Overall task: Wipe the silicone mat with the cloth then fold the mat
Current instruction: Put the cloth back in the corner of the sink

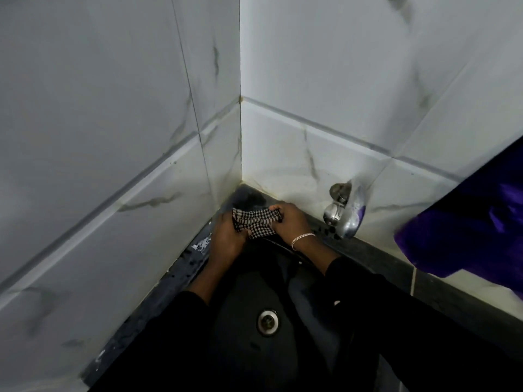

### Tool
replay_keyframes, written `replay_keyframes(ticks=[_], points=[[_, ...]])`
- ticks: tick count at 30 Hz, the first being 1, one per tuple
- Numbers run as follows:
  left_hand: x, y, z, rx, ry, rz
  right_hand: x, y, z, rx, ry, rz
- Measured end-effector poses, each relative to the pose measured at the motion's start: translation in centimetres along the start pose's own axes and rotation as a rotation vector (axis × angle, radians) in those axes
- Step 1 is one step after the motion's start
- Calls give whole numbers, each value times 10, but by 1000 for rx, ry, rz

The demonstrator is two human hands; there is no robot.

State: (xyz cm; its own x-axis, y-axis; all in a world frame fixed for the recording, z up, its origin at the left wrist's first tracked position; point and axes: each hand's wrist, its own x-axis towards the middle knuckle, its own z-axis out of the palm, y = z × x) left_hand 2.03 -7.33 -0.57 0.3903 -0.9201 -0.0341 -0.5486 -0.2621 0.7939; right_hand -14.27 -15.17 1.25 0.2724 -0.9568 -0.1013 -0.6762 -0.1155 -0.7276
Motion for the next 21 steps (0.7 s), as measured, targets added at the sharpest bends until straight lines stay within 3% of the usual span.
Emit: replay_keyframes(ticks=[5, 12, 21], points=[[33, -11, 8, 89, 36, 10, 44, -1, 17, -102, -34, -23], [59, -18, 19, 222, 82, 95, 70, 1, 39, -100, 43, -60], [64, -31, 26, 728, -39, 247, 69, 16, 45, -439, -36, -142]])
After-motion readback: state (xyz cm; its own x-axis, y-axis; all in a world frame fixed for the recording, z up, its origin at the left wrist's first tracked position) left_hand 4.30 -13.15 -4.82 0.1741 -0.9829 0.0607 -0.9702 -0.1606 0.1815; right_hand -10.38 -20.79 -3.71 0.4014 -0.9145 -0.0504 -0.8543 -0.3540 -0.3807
